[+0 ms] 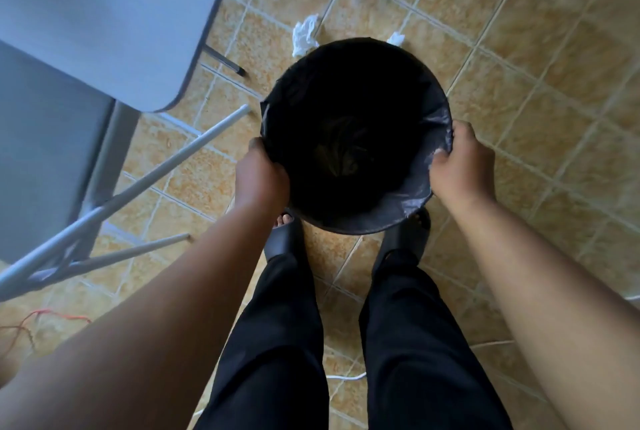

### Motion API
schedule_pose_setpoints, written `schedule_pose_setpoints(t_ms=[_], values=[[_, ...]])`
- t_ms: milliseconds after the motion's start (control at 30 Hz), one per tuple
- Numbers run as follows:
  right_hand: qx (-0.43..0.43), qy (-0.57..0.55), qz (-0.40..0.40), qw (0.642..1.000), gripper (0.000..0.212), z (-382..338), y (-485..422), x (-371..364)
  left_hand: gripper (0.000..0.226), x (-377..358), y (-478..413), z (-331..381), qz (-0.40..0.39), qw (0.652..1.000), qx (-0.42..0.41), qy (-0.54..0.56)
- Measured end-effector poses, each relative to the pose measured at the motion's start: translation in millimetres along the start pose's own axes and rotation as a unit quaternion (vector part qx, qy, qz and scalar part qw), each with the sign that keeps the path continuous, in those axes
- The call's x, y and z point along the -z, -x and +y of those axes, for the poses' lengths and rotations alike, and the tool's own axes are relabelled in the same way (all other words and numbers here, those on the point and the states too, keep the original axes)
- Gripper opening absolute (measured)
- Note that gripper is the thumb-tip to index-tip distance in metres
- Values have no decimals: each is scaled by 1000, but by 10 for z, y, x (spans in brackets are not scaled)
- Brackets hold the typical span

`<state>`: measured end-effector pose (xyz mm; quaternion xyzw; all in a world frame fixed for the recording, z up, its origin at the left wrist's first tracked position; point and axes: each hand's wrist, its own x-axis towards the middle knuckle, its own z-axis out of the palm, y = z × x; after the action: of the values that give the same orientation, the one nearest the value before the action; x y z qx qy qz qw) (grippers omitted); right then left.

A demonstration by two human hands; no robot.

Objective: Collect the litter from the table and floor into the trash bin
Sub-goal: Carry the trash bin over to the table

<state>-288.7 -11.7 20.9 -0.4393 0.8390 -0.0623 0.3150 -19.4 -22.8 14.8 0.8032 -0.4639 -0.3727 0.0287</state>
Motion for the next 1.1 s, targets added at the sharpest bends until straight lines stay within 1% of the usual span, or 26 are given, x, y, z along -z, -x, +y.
schedule_pose_setpoints(t_ms=[133,267,333,500,567,667,800,900,1100], values=[[29,9,-1,1000,39,-262,367,609,15,518,507,262,10,1000,6,13],[56,14,-1,998,41,-570,752,1291,21,1102,967,550,27,1000,2,14],[72,9,-4,997,42,-771,960,1714,20,1498,1228,740,36,999,-15,23],[106,-17,12,994,32,-1153,1350,2508,23,2213,1758,1073,50,997,-39,36],[122,-28,19,992,32,-1266,1469,2764,24,2407,1946,1195,56,997,-42,42],[145,-38,38,988,32,-1395,1597,3071,25,2645,2172,1371,81,994,-53,49],[181,-30,39,982,25,-1500,1699,3358,39,2845,2379,1522,99,992,-56,62],[213,-20,34,976,18,-1540,1717,3540,43,2911,2491,1576,128,987,-53,86],[274,-3,-4,962,25,-1738,1590,3728,40,2881,2668,1587,185,974,-35,129]])
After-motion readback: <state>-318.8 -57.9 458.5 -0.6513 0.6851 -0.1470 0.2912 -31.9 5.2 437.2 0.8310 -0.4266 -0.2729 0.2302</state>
